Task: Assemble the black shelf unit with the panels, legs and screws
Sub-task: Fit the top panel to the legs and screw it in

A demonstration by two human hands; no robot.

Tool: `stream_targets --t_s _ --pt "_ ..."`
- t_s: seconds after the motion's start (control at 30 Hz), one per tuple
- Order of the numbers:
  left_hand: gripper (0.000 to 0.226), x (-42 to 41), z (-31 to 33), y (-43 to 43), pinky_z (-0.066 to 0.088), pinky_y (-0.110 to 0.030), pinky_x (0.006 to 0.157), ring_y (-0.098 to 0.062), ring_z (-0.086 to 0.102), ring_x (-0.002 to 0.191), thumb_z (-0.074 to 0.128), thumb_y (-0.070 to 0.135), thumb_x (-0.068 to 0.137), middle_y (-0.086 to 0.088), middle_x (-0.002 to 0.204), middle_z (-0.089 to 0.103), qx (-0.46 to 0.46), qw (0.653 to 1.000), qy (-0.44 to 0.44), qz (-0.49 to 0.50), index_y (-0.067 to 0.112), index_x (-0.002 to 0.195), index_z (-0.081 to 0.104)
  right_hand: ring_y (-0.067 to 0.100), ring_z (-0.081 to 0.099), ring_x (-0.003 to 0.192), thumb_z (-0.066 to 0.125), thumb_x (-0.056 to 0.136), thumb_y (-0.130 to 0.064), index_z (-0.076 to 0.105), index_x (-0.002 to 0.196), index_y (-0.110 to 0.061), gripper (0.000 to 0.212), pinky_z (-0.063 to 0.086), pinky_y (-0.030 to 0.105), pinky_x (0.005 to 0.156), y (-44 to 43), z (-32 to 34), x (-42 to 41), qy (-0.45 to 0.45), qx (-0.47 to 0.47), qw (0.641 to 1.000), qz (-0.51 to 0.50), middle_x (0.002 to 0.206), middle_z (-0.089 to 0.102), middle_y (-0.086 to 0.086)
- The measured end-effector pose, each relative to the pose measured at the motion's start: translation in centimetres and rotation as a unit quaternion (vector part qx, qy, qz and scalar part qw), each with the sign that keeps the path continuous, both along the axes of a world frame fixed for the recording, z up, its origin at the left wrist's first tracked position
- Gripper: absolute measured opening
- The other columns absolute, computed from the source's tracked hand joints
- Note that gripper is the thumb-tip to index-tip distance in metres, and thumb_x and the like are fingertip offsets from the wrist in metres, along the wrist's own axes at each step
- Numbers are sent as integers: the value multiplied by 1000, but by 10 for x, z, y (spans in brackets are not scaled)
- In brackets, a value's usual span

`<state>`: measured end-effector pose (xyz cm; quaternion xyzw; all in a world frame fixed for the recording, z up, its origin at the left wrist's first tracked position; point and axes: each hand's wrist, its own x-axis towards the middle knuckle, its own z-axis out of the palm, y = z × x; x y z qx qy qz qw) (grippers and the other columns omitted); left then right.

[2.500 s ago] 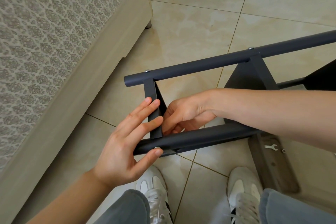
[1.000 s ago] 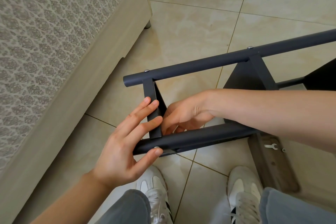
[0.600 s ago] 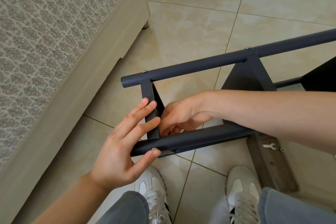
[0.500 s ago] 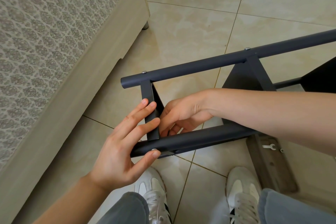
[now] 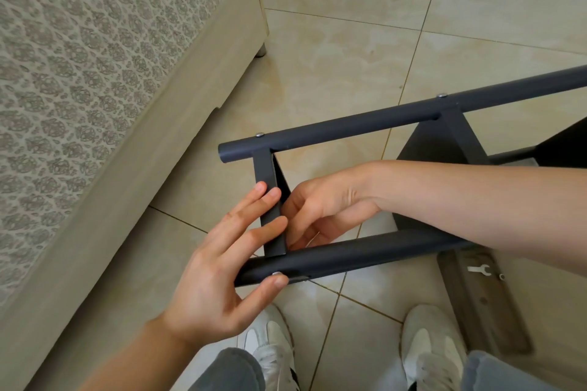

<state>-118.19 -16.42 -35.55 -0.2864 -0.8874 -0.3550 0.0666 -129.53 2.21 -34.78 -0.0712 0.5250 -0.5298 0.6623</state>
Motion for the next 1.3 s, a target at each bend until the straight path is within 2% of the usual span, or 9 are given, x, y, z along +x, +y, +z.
stream_targets --t_s 0.13,0.27,0.43,0.53,0.63,0.77,1.0,1.13,1.3 --pt "51 0 -1 0 31 -45 117 -35 31 148 50 42 99 -19 150 44 0 1000 3 -1 1 127 60 17 67 69 52 92 7 66 82 -2 20 58 27 74 -7 -2 -6 21 29 998 42 78 68 12" --pt "50 0 -1 -1 31 -45 117 -36 31 147 51 41 99 -19 151 44 2 1000 3 0 1 127 60 9 59 54 51 95 1 65 79 -6 22 54 19 61 -10 -4 -6 19 44 997 55 62 64 4" --pt "49 0 -2 -1 31 -44 117 -36 32 147 50 42 99 -19 150 44 9 1000 6 -2 4 130 55 15 60 61 50 95 1 64 83 -4 19 56 24 65 -9 -4 -5 4 45 996 77 65 63 6" --pt "49 0 -2 -1 31 -44 117 -36 32 147 51 42 99 -20 150 45 10 1000 6 -2 4 130 55 13 53 60 54 95 -7 64 84 -5 15 51 24 66 -12 -6 -5 52 68 991 105 66 58 6" --pt "49 0 -2 -1 32 -45 117 -36 32 147 50 42 99 -19 150 45 10 1000 9 -2 5 131 55 15 57 65 56 95 -14 67 79 -10 19 50 27 71 -10 -4 -7 87 76 985 127 70 63 4" --pt "49 0 -3 -1 32 -46 117 -36 32 147 50 42 99 -20 149 45 11 1000 8 -2 6 131 54 20 64 80 54 95 -5 69 89 -7 16 55 31 80 -7 -2 -10 45 33 991 123 87 69 9" --pt "48 0 -4 -1 33 -47 116 -38 33 146 51 41 99 -20 150 45 11 1000 12 -2 6 131 54 16 58 68 54 96 -14 68 80 -8 22 50 26 71 -9 -6 -10 95 67 984 133 75 66 5" --pt "48 1 -5 -2 35 -49 114 -38 34 145 52 42 98 -17 151 44 12 1000 13 -2 8 132 54 15 61 71 56 95 -6 72 77 -11 25 52 25 74 -6 -2 -15 63 38 991 108 81 70 6" --pt "48 1 -4 -2 35 -49 114 -38 34 145 51 42 99 -17 151 44 12 1000 9 0 8 132 54 13 62 67 58 93 0 74 67 -14 34 53 23 73 -7 -4 -13 68 33 990 118 74 69 4"
